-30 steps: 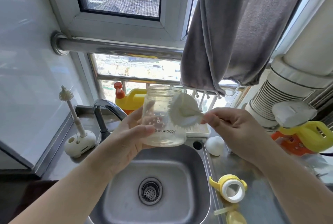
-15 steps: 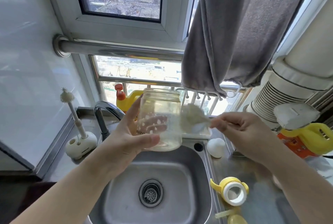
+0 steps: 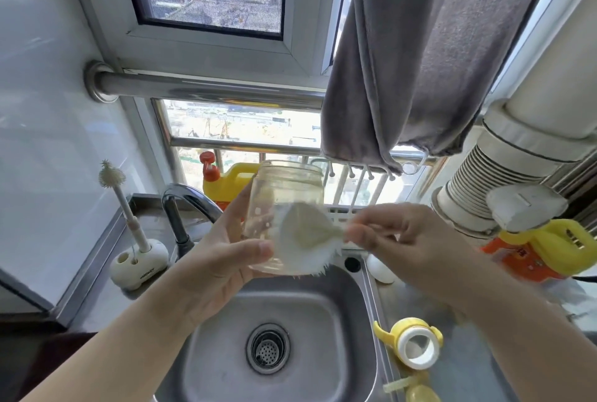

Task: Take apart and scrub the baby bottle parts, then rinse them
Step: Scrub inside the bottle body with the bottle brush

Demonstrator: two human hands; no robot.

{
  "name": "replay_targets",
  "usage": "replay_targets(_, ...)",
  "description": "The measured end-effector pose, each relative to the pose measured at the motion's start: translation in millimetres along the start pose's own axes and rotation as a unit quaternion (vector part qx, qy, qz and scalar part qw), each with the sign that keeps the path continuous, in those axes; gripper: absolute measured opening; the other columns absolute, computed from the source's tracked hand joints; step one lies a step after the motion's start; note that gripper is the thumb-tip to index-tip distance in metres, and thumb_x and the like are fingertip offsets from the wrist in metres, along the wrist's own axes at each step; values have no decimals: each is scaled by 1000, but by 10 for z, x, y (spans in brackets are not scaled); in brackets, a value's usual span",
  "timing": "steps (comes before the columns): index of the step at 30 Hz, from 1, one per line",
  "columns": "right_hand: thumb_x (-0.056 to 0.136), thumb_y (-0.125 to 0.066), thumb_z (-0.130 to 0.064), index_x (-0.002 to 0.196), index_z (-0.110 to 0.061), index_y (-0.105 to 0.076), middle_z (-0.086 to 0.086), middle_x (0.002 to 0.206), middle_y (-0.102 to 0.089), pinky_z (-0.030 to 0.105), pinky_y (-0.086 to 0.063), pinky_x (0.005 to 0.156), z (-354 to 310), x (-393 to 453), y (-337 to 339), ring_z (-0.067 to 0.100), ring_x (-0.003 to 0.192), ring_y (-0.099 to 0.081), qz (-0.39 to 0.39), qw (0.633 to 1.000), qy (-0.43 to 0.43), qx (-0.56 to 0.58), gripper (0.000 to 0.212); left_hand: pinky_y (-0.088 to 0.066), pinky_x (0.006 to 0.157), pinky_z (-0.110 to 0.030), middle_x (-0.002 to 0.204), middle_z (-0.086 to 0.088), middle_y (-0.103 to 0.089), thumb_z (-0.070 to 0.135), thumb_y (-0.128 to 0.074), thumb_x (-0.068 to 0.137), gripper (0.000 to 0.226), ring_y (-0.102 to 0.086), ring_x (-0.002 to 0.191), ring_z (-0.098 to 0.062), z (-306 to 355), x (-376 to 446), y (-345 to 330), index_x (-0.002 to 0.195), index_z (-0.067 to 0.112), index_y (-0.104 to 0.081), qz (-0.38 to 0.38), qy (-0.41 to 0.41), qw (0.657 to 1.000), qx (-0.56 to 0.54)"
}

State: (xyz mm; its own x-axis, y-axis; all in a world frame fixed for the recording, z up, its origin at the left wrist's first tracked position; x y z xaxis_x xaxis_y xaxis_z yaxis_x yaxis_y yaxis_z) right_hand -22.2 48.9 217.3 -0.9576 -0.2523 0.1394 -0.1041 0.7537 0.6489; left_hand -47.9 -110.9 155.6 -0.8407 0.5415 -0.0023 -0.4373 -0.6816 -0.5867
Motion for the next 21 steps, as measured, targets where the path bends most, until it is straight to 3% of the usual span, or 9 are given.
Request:
replay_targets(3, 77, -55, -66, 75, -36, -70, -15, 58, -64, 10, -41, 52, 113, -36, 147, -1, 52, -57, 35, 999, -27, 9, 33, -57, 73, -35, 122, -20, -63, 11, -96, 33, 114, -63, 107, -38, 45, -26, 70, 133, 40, -49, -6, -14, 1000, -1)
replay_targets(6, 79, -54, -66, 75, -38, -70, -2, 49, -50, 12, -31, 47, 204, -10, 239, 2, 43, -40, 85, 995, -43, 4, 32, -57, 76, -35, 122, -20, -62, 3, -90, 39, 108, -61, 112, -35, 28, -19, 72, 133, 35, -46, -11, -19, 1000, -4)
replay_targets(8, 78, -54, -64, 73, -34, -70, -4, 46, -42, 12, -28, 45, 187, -3, 198, 4, 42, -34, 91, 995, -49, 4, 34, -57, 75, -33, 123, -15, -63, 3, -84, 41, 103, -62, 112, -30, 39, -10, 93, 133, 28, -47, -2, -20, 1000, 10)
replay_targets(13, 74, -52, -53, 72, -26, -69, -9, 37, -30, 12, -23, 38, 171, -36, 106, 6, 34, -27, 96, 992, -76, 29, 31, -55, 84, -31, 118, -5, -64, 33, -93, 31, 89, -64, 107, -22, 74, 0, 205, 114, 35, -65, 44, 2, 989, 141)
replay_targets(15, 76, -51, -52, 74, -23, -69, -9, 37, -28, 11, -23, 38, 138, -23, 95, 6, 33, -27, 100, 992, -75, 35, 34, -56, 77, -31, 110, -5, -68, 45, -95, 26, 91, -66, 101, -24, 67, -3, 196, 112, 32, -66, 50, 1, 984, 171)
replay_targets(17, 77, -52, -51, 75, -23, -69, -5, 38, -34, 11, -28, 37, 89, 3, 98, 9, 33, -32, 108, 991, -71, 45, 33, -56, 74, -32, 109, -6, -70, 44, -95, 26, 102, -67, 100, -25, 65, -12, 190, 120, 28, -60, 67, -11, 982, 174)
replay_targets(19, 77, -52, -54, 75, -26, -70, 3, 46, -52, 15, -37, 41, 55, 25, 87, 16, 41, -46, 108, 992, -61, 37, 33, -57, 76, -35, 115, -7, -68, 44, -95, 28, 113, -66, 104, -26, 63, -11, 182, 130, 23, -50, 82, -20, 983, 163)
replay_targets(21, 77, -50, -57, 73, -31, -69, -4, 44, -50, 16, -34, 46, 31, 26, 39, 13, 43, -44, 102, 993, -49, 24, 33, -56, 77, -36, 121, -10, -65, 45, -94, 33, 112, -64, 107, -28, 37, -5, 138, 132, 16, -48, 73, -13, 989, 125)
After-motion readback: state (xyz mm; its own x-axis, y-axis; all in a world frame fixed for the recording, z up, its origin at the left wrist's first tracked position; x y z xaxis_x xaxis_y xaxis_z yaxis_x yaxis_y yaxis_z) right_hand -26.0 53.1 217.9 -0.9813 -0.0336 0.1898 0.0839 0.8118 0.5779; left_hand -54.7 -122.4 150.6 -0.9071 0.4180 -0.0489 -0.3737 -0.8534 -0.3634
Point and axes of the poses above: each hand's wrist, its own x-axis towards the middle knuckle, its own y-axis out of the back of the hand, z = x × y, the point moved 9 cm from there along x, towards the middle knuckle
